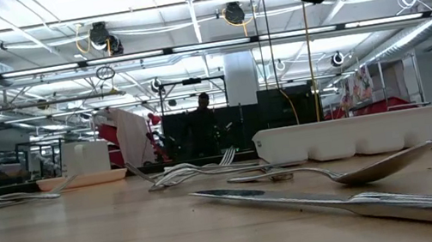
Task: Sort silverware
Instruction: Put the silver spoon into the white silverware tray
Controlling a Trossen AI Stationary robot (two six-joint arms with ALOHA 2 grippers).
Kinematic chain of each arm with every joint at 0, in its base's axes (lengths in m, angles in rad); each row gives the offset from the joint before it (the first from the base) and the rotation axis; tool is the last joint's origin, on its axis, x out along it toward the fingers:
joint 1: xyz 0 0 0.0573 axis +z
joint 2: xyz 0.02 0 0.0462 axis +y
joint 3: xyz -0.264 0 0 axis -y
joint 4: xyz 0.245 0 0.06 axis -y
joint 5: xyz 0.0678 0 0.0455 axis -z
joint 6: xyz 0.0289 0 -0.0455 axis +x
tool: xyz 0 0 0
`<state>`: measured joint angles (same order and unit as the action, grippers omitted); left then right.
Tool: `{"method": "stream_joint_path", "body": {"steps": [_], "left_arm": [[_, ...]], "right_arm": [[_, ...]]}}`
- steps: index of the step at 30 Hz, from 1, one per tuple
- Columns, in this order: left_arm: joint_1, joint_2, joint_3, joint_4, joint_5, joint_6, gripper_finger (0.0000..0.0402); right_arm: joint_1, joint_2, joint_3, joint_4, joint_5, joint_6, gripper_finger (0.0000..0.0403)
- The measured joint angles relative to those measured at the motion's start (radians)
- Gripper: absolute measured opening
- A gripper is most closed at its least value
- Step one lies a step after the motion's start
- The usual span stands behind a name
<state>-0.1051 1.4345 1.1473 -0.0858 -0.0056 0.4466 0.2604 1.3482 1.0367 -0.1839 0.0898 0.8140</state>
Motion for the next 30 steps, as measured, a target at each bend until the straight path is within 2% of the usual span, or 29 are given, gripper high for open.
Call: {"method": "stream_joint_path", "body": {"steps": [5, 13, 15, 17, 22, 30], "left_arm": [[0.0, 0.0, 0.0, -0.014, -0.045, -0.169, 0.0008], [0.0, 0.0, 0.0, -0.017, -0.17, -0.519, 0.0008], [0.003, -0.004, 0.0, -0.027, -0.149, -0.594, 0.0008], [0.007, -0.005, 0.0, -0.039, -0.071, -0.628, 0.0008], [0.006, -0.005, 0.0, -0.087, 0.056, -0.647, 0.0008], [0.006, -0.005, 0.0, -0.217, 0.071, -0.649, 0.0008]], "right_arm": [[0.0, -0.046, 0.0, -0.055, 0.027, -0.005, 0.0176], [0.003, -0.162, 0.0, -0.147, 0.198, -0.054, 0.0177], [0.003, -0.183, 0.0, -0.153, 0.226, -0.077, 0.0177], [0.001, -0.185, 0.0, -0.156, 0.228, -0.103, 0.0177], [-0.033, -0.142, 0.0, -0.17, 0.13, -0.18, 0.0177], [-0.097, -0.024, 0.039, -0.139, -0.027, -0.243, 0.0177]]}}
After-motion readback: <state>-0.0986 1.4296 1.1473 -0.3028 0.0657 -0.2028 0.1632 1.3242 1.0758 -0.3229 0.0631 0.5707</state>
